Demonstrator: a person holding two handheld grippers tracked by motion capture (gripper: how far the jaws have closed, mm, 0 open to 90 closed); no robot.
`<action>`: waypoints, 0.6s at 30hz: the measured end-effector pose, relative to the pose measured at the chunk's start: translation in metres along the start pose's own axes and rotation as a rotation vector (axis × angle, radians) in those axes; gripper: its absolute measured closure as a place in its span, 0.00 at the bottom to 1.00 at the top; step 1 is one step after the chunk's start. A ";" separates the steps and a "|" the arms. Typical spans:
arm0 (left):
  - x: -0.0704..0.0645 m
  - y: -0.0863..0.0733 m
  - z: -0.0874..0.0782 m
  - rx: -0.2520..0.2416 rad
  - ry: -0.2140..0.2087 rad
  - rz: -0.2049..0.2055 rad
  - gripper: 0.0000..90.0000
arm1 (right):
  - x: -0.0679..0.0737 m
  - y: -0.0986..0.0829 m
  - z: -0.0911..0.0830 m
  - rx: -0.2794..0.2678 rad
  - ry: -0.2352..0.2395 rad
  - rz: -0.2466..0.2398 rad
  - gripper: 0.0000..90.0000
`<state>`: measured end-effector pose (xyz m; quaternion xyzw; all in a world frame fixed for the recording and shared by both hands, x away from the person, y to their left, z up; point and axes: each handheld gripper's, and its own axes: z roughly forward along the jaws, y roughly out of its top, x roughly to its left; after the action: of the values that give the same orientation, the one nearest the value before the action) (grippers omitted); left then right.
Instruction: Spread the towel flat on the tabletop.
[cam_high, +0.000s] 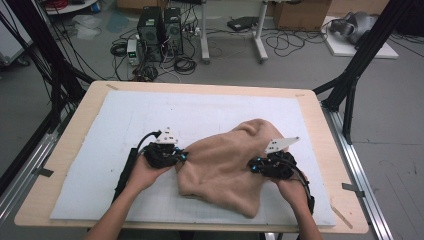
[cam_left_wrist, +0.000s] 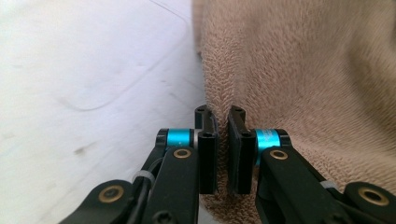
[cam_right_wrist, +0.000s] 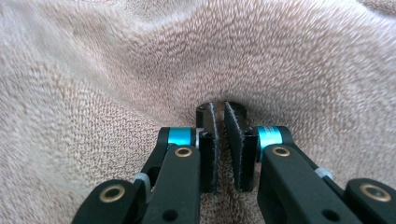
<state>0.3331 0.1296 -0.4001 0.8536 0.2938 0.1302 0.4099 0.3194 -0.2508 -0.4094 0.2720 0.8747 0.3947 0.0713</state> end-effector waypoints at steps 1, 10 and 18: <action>0.002 -0.001 -0.008 -0.009 0.014 -0.004 0.93 | 0.003 0.009 0.001 -0.003 0.009 -0.015 0.93; 0.013 -0.006 -0.069 -0.061 0.115 0.006 0.93 | 0.029 0.053 0.006 -0.057 0.087 -0.110 0.93; 0.009 -0.020 -0.126 -0.111 0.139 0.032 0.93 | 0.060 0.079 0.010 -0.068 0.146 -0.212 0.93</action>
<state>0.2740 0.2229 -0.3367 0.8232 0.3000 0.2116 0.4331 0.3055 -0.1691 -0.3531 0.1460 0.8875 0.4333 0.0578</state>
